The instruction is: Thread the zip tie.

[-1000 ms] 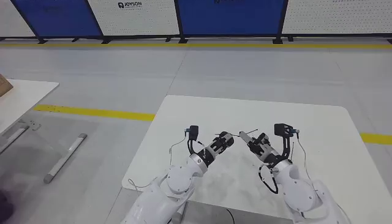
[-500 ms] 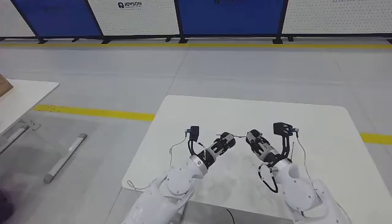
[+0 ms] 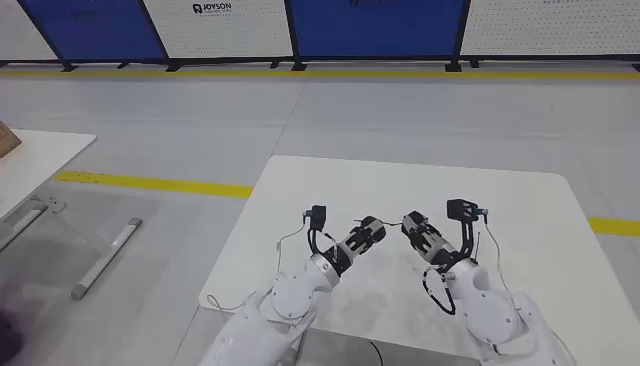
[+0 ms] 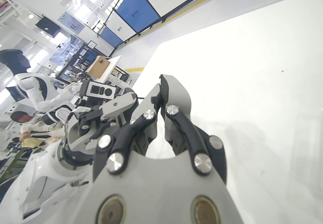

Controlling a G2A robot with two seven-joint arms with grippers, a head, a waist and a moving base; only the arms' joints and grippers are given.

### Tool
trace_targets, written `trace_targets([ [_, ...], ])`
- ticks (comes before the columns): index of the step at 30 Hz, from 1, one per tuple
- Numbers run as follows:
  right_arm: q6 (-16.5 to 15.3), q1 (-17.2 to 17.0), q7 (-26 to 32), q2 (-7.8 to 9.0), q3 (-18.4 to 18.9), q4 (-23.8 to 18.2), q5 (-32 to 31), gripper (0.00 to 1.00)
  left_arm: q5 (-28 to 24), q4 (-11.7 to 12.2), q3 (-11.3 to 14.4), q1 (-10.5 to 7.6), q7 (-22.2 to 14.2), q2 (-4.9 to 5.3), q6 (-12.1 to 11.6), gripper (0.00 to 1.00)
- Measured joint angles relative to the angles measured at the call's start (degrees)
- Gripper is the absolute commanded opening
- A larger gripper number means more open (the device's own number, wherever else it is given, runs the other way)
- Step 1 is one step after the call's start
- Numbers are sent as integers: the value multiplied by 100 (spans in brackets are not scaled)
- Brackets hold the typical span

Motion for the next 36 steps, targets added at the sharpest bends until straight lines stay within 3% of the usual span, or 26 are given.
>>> trace_targets([
  [3,-46,-4,23,5,-6,-7,-15,46,22,0,-2,-3,52,-2,20,0],
  [10,-122,-45,-21,18,-10,-32,-98,37,29,-12,5,3,54,-3,11,0],
  [13,-115,-57,-42,19,-19,-33,-106,24,20,-10,-7,5,59,-2,2,0],
  [14,-112,-59,-49,19,-21,-30,-107,8,16,-8,-13,6,62,-1,-1,0],
  [15,-110,-61,-57,19,-24,-27,-107,0,11,-6,-19,8,63,0,-5,0],
  [36,-79,-38,-191,8,-103,-35,-135,0,-55,-12,-60,28,-40,13,-135,0],
])
